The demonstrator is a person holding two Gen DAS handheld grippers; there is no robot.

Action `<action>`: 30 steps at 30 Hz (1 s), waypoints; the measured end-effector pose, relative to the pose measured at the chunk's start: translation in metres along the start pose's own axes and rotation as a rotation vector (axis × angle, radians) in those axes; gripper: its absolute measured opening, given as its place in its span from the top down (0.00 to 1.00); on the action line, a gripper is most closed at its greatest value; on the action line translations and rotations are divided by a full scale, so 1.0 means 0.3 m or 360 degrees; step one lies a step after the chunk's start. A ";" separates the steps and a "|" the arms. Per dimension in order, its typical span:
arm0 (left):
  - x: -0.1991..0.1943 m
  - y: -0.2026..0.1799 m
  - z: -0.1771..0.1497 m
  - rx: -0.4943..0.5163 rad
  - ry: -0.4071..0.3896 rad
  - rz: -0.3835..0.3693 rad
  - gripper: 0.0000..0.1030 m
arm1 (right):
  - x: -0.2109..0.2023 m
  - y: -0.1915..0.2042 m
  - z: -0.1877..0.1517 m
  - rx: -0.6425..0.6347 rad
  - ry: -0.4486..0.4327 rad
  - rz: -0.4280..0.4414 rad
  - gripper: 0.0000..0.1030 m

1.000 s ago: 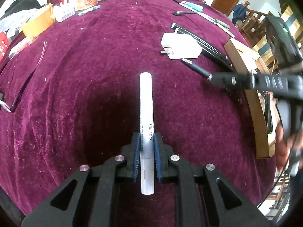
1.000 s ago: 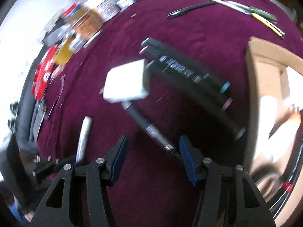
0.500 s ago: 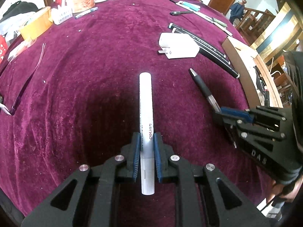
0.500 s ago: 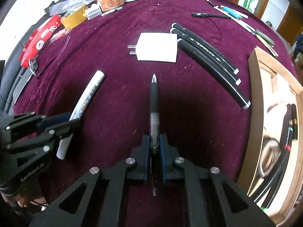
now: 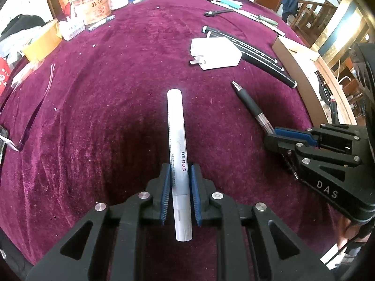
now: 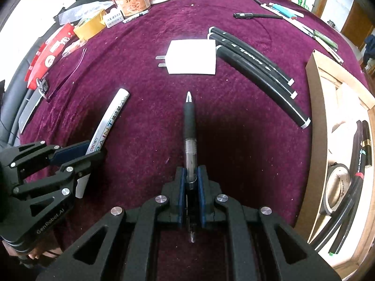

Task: Organize rigid objects
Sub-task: 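Carry the white paint marker with the left tool while the right tool carries the pen to the tray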

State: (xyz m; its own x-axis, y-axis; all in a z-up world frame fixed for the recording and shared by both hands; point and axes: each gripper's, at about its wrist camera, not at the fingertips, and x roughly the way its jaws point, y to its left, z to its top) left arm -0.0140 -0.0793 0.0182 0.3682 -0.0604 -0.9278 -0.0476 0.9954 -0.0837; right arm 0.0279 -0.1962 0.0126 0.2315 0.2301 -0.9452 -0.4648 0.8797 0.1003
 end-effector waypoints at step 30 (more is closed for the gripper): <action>-0.044 -0.006 -0.017 -0.0032 -0.0062 -0.0048 0.88 | -0.049 0.050 -0.044 0.0041 -0.0050 0.0163 0.91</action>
State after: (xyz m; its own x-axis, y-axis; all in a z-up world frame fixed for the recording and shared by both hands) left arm -0.0235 -0.0807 0.0287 0.4059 -0.0870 -0.9098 -0.0545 0.9914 -0.1192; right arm 0.0063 -0.1918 0.0240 0.2108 0.3317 -0.9195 -0.4652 0.8613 0.2040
